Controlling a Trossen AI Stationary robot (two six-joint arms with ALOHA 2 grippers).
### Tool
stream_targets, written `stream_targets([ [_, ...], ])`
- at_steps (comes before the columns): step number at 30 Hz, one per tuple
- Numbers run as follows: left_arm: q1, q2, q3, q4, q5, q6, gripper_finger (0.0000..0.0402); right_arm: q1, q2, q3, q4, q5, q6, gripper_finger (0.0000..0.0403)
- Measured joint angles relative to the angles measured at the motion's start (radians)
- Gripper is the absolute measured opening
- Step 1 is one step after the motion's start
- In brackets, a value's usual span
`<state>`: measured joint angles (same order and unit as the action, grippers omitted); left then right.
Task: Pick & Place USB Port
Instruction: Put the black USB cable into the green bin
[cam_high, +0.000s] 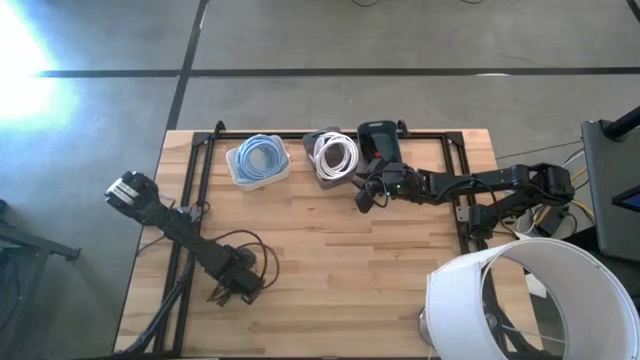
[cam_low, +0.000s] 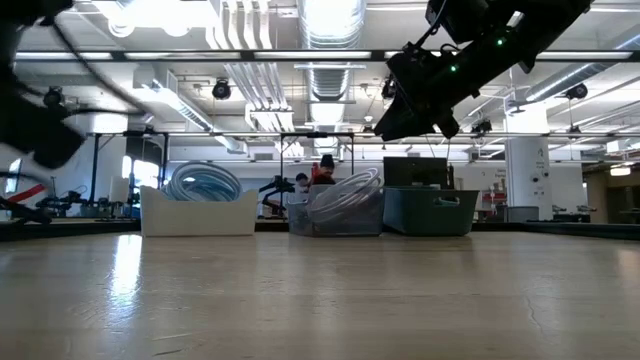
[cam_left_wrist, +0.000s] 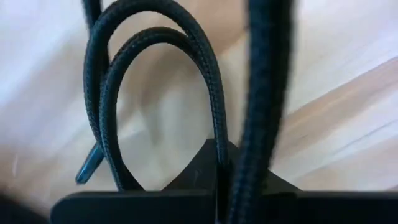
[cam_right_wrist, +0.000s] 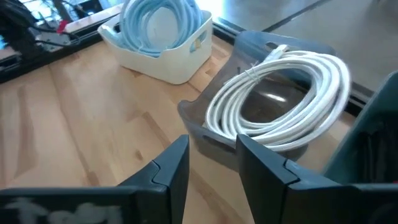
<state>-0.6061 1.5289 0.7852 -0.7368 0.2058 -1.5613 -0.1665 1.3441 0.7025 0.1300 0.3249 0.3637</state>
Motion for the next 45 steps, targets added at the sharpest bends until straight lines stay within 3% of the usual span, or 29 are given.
stream_targets([
  [6,0.037,-0.026,0.128,-0.001,-0.235,0.182,0.0014,0.02,0.0,0.0,0.018,-0.183,-0.064,0.0124],
  [11,0.078,-0.051,0.262,0.003,-0.461,0.477,0.0009,0.066,0.0,0.0,0.038,-0.279,-0.129,0.0113],
  [13,0.097,-0.053,0.303,0.002,-0.507,0.575,0.001,0.091,0.0,0.0,0.046,-0.307,-0.156,0.011],
  [19,0.155,-0.054,0.36,0.124,-0.504,0.93,0.001,0.183,0.005,0.0,0.11,-0.341,-0.24,0.0108],
  [23,0.197,-0.054,0.361,0.246,-0.423,1.093,0.0011,0.246,0.021,0.0,0.218,-0.333,-0.348,0.012],
  [28,0.239,-0.054,0.359,0.294,-0.379,1.199,0.0011,0.29,0.028,0.01,0.255,-0.325,-0.432,0.0145],
  [39,0.315,-0.053,0.358,0.438,-0.265,1.467,0.0012,0.294,0.098,0.013,0.366,-0.328,-0.408,0.0192],
  [45,0.366,-0.048,0.357,0.441,-0.249,1.501,0.0012,0.293,0.175,0.013,0.456,-0.363,-0.409,0.0201],
])
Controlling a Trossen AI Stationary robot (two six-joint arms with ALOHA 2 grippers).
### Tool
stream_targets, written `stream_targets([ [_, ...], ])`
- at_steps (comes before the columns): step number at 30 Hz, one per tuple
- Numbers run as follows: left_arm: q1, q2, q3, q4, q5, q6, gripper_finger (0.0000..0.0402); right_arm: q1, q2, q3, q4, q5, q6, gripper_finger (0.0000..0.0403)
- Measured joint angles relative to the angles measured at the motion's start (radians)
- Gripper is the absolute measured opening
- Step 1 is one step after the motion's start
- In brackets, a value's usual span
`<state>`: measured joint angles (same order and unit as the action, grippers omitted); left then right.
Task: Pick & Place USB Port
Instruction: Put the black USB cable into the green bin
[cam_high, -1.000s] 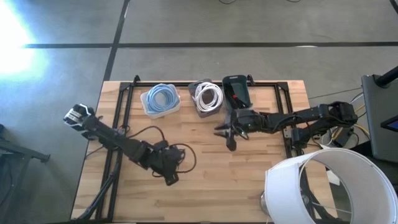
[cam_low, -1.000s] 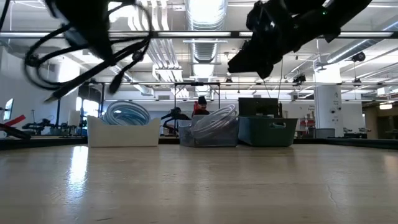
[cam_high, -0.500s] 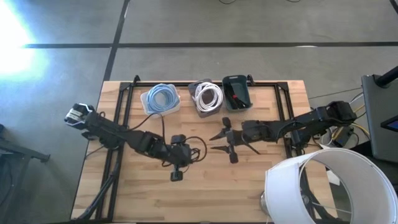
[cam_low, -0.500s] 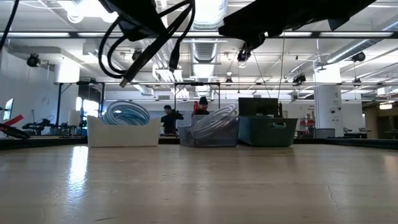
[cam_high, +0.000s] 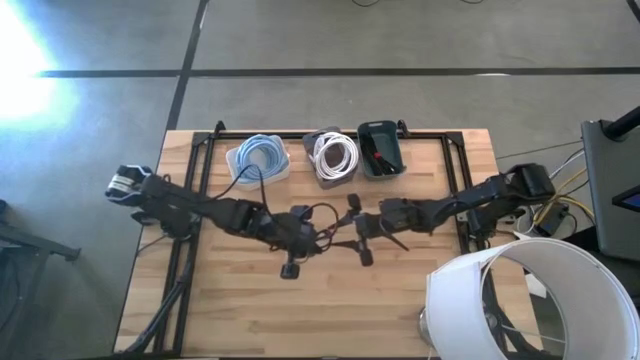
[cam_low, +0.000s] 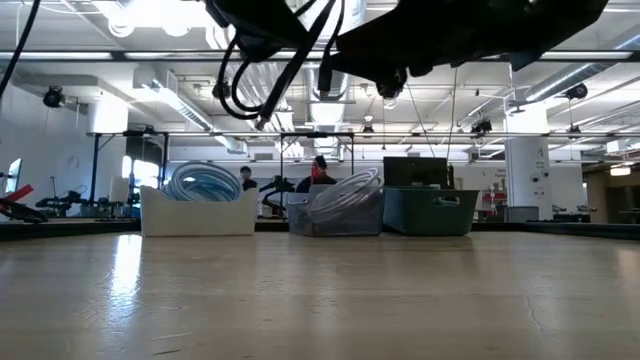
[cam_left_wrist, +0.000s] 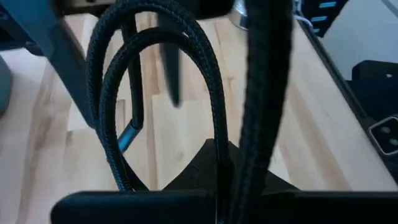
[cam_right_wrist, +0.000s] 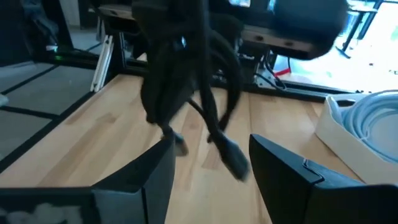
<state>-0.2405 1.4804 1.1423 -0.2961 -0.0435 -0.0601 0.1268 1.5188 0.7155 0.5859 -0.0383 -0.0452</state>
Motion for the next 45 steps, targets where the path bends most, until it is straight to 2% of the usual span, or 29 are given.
stream_targets([
  [5,0.027,0.014,-0.001,0.005,0.043,0.001,0.0012,0.0,0.046,0.02,0.063,0.001,-0.028,0.0201],
  [13,0.032,0.016,-0.002,0.005,0.046,-0.001,0.0012,0.0,0.085,0.077,0.071,0.004,-0.116,0.0188],
  [16,0.033,0.016,-0.002,0.005,0.045,-0.001,0.0012,0.0,0.102,0.086,0.071,0.006,-0.139,0.0154],
  [23,0.032,0.016,-0.002,0.002,0.051,-0.022,0.0012,-0.001,0.121,0.113,0.031,0.011,-0.14,0.0039],
  [25,0.032,0.016,-0.002,-0.001,0.051,-0.046,0.0012,-0.001,0.115,0.113,0.019,0.011,-0.133,0.0018],
  [31,0.032,0.016,-0.002,-0.01,0.049,-0.101,0.0012,-0.001,0.113,0.113,0.008,0.016,-0.124,0.0015],
  [37,0.03,0.017,-0.002,-0.013,0.043,-0.108,0.0018,0.0,0.113,0.113,-0.013,0.016,-0.038,0.0014],
  [41,0.03,0.017,-0.008,-0.012,0.024,-0.09,0.0051,0.002,0.113,0.111,-0.02,0.015,0.036,0.0014],
  [45,0.03,0.017,-0.028,-0.009,-0.05,-0.098,0.0096,0.001,0.113,0.111,-0.048,0.016,0.121,0.0014],
])
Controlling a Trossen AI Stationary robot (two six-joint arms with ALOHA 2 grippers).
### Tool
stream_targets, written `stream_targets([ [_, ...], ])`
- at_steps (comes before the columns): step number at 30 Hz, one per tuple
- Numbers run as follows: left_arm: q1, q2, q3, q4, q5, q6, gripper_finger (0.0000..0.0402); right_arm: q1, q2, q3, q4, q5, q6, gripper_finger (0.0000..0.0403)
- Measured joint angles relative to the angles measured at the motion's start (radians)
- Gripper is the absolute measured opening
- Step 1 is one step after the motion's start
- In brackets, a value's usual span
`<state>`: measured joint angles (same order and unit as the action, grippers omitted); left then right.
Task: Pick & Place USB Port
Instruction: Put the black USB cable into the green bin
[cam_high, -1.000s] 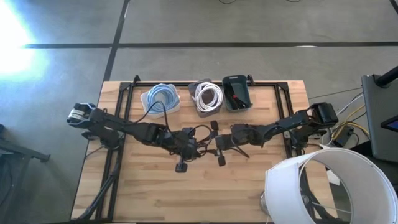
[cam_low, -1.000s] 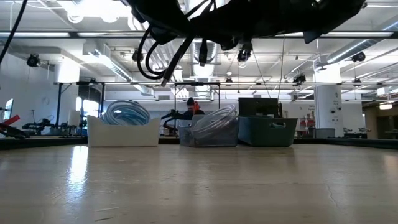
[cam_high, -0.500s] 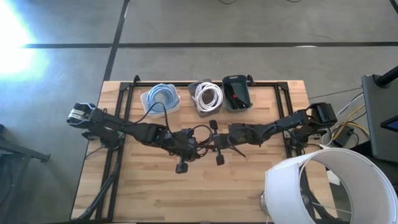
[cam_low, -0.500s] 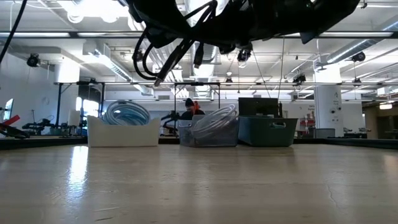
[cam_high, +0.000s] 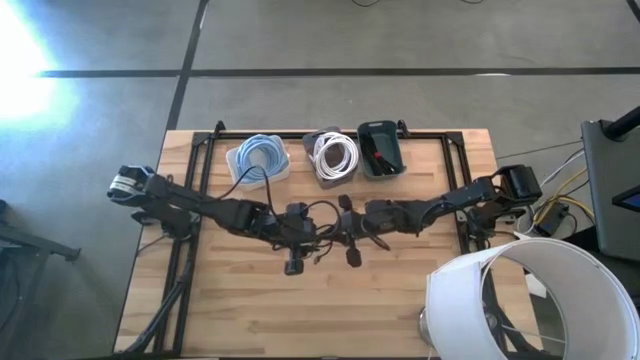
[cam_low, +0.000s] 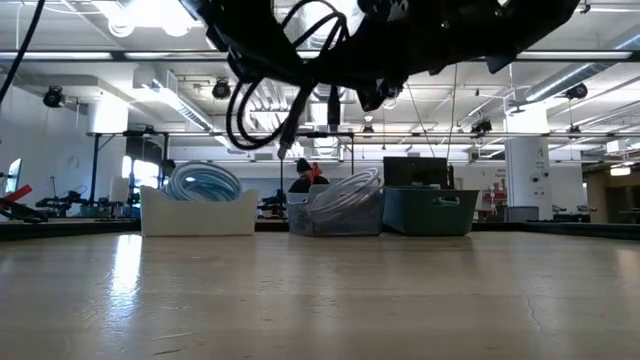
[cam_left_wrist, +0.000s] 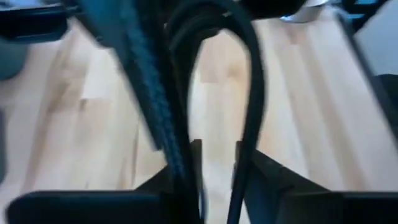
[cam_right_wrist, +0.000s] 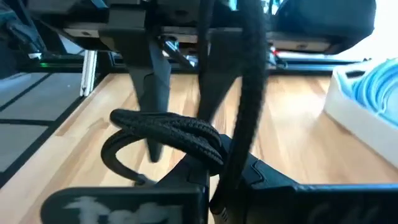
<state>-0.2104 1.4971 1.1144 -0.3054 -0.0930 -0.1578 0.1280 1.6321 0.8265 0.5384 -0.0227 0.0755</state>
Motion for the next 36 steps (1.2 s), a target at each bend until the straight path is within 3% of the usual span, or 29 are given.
stream_targets([
  [2,0.0,0.0,-0.013,-0.001,-0.037,-0.006,0.0117,0.0,0.0,0.0,-0.012,0.005,0.008,0.0014],
  [6,0.001,0.0,-0.029,-0.007,-0.099,-0.034,0.0151,0.0,-0.001,0.0,-0.028,0.116,0.026,0.0014],
  [10,0.002,0.0,-0.039,-0.01,-0.101,-0.055,0.0168,0.002,-0.017,0.0,-0.118,0.189,0.127,0.0013],
  [14,0.002,0.0,-0.04,-0.018,-0.111,-0.063,0.0169,0.002,-0.046,0.0,-0.23,0.203,0.213,0.0013],
  [22,0.001,-0.002,-0.04,-0.037,-0.279,-0.089,0.0167,0.001,-0.135,0.0,-0.372,0.207,0.267,0.0013],
  [30,0.001,-0.002,-0.04,-0.046,-0.372,-0.09,0.0167,0.001,-0.248,0.0,-0.604,0.214,0.366,0.0013],
  [33,0.001,-0.002,-0.04,-0.049,-0.409,-0.089,0.0167,-0.001,-0.295,0.0,-0.708,0.267,0.386,0.0013],
  [36,0.001,-0.002,-0.04,-0.049,-0.415,-0.089,0.0167,-0.002,-0.353,0.0,-0.803,0.388,0.426,0.0013],
])
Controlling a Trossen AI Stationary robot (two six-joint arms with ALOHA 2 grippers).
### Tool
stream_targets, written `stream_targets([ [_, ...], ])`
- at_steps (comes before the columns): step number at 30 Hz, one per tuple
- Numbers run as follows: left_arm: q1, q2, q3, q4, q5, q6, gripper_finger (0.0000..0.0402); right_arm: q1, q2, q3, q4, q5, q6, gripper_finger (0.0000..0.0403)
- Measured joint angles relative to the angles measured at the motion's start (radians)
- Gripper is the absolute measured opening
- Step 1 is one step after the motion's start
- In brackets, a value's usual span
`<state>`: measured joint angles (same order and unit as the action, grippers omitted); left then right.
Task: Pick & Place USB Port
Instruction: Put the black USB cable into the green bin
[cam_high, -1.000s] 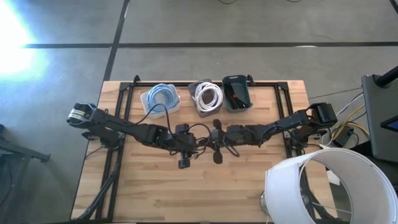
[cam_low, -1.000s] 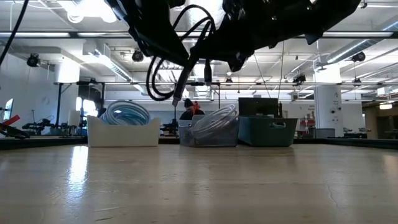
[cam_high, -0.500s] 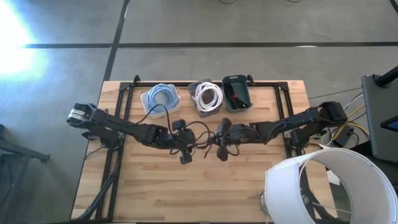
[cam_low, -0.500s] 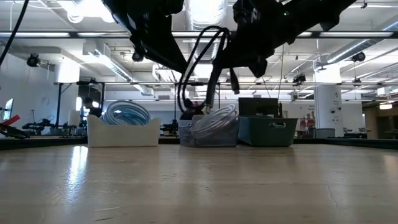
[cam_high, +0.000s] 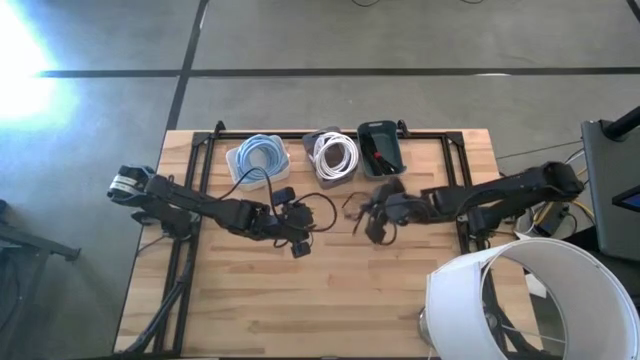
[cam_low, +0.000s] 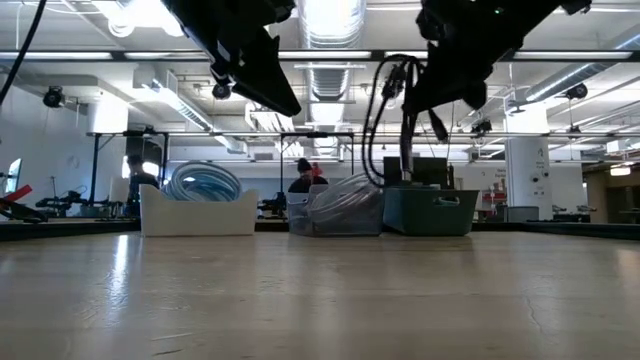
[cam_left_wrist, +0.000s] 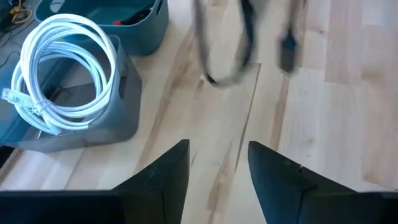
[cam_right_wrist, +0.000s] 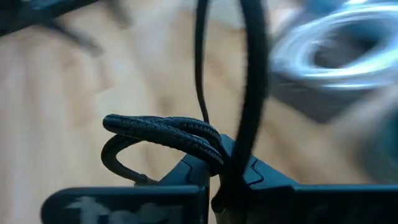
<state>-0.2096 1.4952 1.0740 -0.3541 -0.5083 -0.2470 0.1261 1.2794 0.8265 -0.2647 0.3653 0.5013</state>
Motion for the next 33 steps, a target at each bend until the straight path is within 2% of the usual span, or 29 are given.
stream_targets([
  [7,0.0,0.0,0.0,0.0,0.0,0.0,0.0167,-0.036,-0.147,0.042,-0.211,0.314,0.056,0.0013],
  [10,-0.001,0.0,0.0,0.001,0.0,0.0,0.0167,-0.099,-0.183,0.081,-0.316,0.371,0.104,0.0013],
  [15,-0.001,0.0,0.0,0.003,0.0,0.0,0.0167,-0.251,-0.176,0.139,-0.45,0.355,0.128,0.0013],
  [22,0.0,0.0,0.0,0.003,0.001,-0.016,0.0167,-0.476,-0.074,0.176,-0.471,0.197,0.049,0.0013],
  [28,0.0,0.0,0.0,0.002,0.001,-0.018,0.0167,-0.59,0.056,0.186,-0.381,0.179,-0.046,0.0013],
  [33,0.0,0.0,0.0,0.001,0.001,-0.018,0.0167,-0.629,0.158,0.228,-0.373,0.167,-0.061,0.0013],
])
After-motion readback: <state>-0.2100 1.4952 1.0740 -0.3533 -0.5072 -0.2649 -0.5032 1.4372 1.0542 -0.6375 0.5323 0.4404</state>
